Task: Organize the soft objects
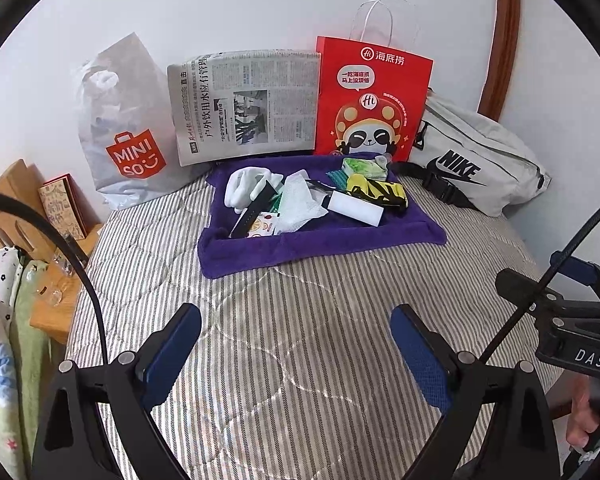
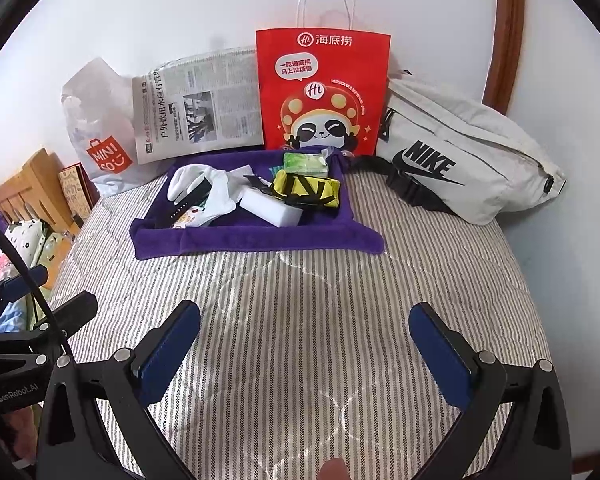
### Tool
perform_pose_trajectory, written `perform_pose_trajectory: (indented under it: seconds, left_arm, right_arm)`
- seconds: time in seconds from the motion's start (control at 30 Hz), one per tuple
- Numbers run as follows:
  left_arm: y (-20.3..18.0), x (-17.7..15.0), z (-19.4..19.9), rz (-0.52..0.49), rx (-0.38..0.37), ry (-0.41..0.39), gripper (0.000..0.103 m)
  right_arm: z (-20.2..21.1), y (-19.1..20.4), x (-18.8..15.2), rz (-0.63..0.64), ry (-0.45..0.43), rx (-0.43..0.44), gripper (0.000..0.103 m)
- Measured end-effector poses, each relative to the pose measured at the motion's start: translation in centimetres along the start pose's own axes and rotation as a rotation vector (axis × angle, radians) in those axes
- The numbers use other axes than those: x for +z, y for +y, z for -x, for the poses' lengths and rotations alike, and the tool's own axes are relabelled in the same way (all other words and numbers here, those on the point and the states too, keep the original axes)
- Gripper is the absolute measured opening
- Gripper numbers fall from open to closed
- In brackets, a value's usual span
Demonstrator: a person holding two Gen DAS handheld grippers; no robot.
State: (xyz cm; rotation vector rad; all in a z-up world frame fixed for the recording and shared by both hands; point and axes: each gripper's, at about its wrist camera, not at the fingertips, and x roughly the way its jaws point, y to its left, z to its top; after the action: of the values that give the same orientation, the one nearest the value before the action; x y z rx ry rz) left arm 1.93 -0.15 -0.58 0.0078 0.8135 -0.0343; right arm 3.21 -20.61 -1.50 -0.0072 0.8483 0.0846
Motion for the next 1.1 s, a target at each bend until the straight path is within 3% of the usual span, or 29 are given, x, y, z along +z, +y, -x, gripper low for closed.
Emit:
perform_pose_trajectory:
  seconds: [1.1]
  left_arm:
    - [0.04,0.18,0.3,-0.003,-0.006,-0.003,0.096]
  right_arm:
    - [-0.01,-0.01,0.09,0.0,0.0,-0.018,0.103]
